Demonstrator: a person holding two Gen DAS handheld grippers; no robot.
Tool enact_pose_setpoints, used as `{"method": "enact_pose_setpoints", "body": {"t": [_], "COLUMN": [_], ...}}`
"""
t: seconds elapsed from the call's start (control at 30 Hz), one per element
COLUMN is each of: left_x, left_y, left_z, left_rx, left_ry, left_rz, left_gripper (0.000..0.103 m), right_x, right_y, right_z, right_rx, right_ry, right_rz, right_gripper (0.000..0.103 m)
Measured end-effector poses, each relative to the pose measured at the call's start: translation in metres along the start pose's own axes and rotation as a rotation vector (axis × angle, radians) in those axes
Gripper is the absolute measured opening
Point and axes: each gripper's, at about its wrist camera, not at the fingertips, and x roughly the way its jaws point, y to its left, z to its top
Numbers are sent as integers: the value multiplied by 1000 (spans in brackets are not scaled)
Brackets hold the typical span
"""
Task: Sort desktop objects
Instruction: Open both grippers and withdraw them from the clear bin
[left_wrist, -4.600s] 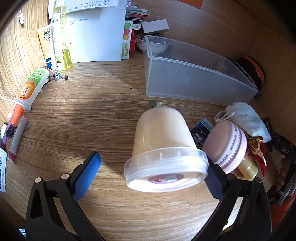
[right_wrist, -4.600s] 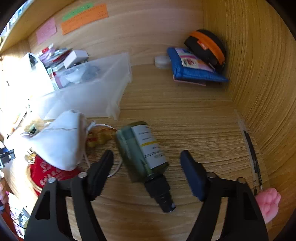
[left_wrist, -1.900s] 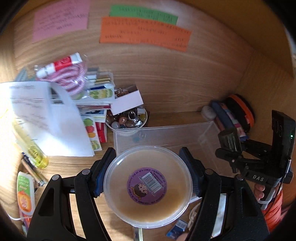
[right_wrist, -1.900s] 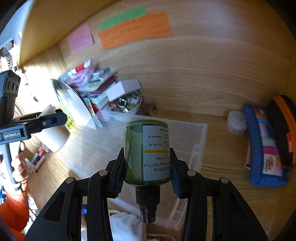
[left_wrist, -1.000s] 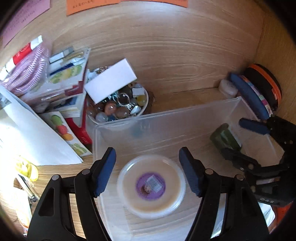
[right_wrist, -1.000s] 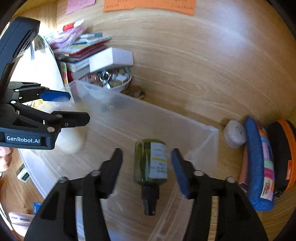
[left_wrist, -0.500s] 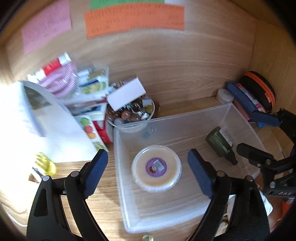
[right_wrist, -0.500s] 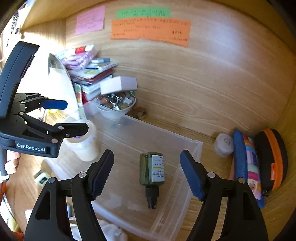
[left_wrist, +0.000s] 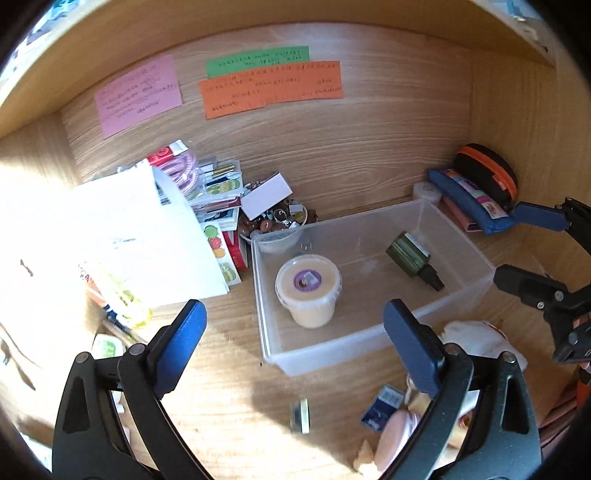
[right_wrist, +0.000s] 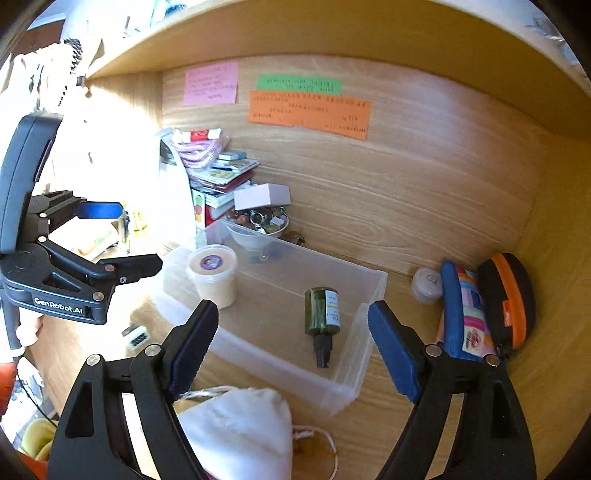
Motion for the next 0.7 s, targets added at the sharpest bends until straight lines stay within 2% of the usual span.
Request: {"method": "enact_pose_setpoints", "body": {"t": [0.2,0.33,0.5,0.7], "left_x": [-15,-12,3,24], "left_y": [6,12,22,28], "left_z": [-21,-36,-57,-83], "left_rx": [-22,-50,-82,-108], "left_ry": [4,39,110,186], "left_rz": [13,8,3,-13], "left_gripper": [98,98,98,98], "right_x": [-24,-33,-34,-22], "right_y": [5,7,-1,-15], "right_z": [-12,-24,-40,-63], "right_rx": [3,15,59,150], "right_ry": [-25,-34,-20,51], "right_rz": [9,0,3,41], "right_gripper": [84,96,96,96]}}
